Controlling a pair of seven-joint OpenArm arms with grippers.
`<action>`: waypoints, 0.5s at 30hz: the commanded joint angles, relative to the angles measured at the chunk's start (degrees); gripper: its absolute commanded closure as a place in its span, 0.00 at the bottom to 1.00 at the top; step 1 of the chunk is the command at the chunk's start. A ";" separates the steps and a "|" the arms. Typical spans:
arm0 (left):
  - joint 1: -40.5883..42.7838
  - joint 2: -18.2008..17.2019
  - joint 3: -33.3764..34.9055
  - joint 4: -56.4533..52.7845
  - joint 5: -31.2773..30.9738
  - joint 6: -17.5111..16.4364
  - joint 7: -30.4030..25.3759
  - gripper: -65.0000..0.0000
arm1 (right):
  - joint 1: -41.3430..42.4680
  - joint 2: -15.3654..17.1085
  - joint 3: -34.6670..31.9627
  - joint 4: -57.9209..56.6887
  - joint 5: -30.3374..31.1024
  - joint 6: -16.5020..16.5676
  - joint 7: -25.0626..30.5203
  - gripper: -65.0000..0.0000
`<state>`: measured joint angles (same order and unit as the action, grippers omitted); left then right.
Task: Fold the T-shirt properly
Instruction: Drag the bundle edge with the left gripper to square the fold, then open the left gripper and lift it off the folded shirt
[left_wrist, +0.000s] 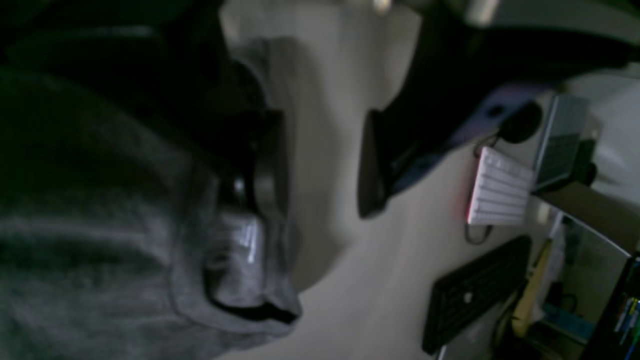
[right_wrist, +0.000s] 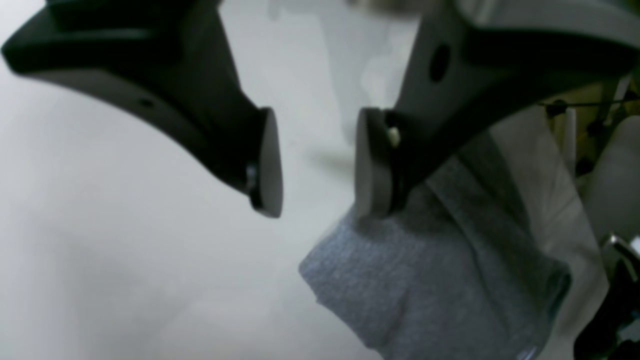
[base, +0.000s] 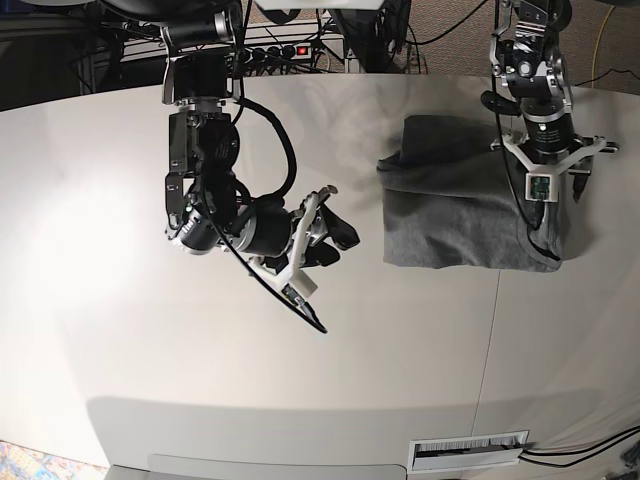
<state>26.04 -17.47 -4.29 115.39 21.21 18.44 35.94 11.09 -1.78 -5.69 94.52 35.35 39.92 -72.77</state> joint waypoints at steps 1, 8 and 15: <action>0.00 -0.46 0.26 1.62 -0.22 0.81 -0.79 0.62 | 1.29 -0.15 0.00 1.01 1.20 0.08 2.23 0.61; 2.40 -0.48 8.81 9.42 -8.44 -2.73 0.04 0.65 | 1.31 -0.15 0.00 1.01 -4.07 0.08 6.01 0.61; 3.02 -0.50 20.44 9.86 -5.92 -23.69 -0.83 0.65 | 1.31 -0.13 0.00 1.01 -4.96 0.08 5.46 0.61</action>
<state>29.02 -17.80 16.56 124.16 15.16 -6.35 36.18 11.09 -1.78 -5.69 94.52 29.32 39.92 -68.53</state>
